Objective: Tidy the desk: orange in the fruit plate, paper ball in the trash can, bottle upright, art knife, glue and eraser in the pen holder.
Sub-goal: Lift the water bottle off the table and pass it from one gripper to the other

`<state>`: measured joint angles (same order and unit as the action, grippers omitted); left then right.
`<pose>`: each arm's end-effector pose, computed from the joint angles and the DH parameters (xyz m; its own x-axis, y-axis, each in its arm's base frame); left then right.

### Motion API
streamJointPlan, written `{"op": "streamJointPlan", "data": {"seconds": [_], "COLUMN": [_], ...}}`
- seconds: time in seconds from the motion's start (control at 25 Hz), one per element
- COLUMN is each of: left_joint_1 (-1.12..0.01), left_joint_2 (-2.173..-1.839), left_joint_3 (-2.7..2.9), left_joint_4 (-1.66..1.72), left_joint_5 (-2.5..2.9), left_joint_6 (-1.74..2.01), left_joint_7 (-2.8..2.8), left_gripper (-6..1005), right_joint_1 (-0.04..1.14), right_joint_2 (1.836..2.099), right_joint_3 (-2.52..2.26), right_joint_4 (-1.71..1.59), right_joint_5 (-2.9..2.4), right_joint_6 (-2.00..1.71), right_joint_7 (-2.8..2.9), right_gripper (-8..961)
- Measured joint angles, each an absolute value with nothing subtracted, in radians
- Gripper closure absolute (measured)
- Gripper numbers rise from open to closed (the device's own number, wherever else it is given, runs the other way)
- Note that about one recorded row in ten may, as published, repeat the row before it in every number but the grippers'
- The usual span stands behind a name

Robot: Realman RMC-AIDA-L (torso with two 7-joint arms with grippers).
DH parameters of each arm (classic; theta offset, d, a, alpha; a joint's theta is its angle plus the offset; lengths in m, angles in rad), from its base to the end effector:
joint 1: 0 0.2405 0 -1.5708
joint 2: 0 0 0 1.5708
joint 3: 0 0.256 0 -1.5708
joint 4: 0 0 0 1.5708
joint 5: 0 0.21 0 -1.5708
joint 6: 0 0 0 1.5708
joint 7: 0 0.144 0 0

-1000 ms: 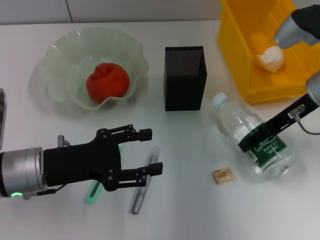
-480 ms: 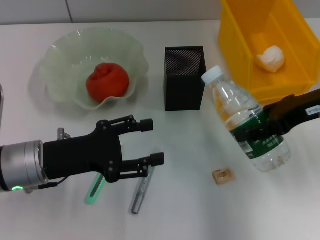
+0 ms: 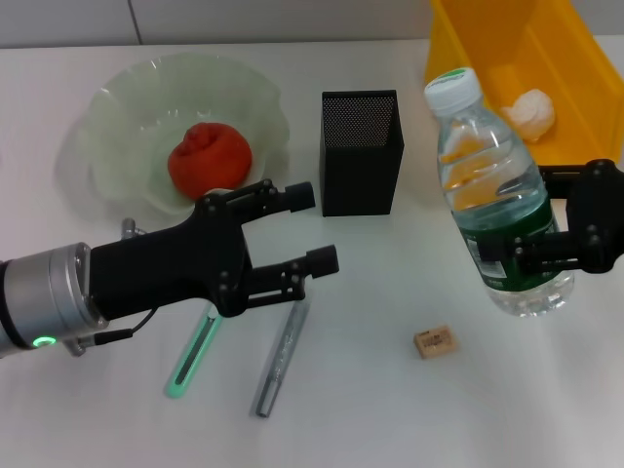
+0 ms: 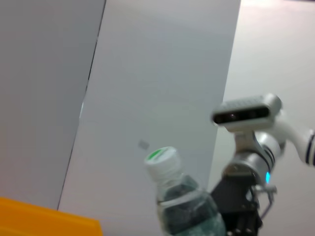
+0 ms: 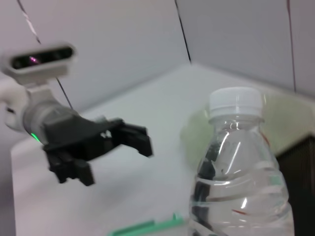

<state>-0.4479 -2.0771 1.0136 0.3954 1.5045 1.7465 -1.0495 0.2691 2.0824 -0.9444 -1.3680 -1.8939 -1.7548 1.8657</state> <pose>-0.2376 0.2724 -0.0327 0.6135 0.1896 0.7666 0.2876 -0.9577 0.0067 0.2215 0.2863 0.0680 0.8473 -0.3677 -0.3833 -0.4447 -0.8857 -0.1332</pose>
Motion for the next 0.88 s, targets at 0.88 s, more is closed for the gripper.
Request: {"op": "streamJointPlan", "data": {"seconds": [0.88], "left_joint_1": [-0.580], "left_joint_2": [-2.080], "left_joint_3": [1.014], "left_joint_4": [0.294], "left_joint_5": [1.421], "left_joint_6": [1.778], "left_joint_7": [-1.168], "left_gripper": [220], "right_joint_1": [0.241], "right_joint_2": [2.084], "right_joint_3": [-0.948], "right_joint_4": [-1.030], "right_joint_5": [-1.638], "right_joint_6": [-1.761], "right_joint_7": [1.272], "right_gripper": [189]}}
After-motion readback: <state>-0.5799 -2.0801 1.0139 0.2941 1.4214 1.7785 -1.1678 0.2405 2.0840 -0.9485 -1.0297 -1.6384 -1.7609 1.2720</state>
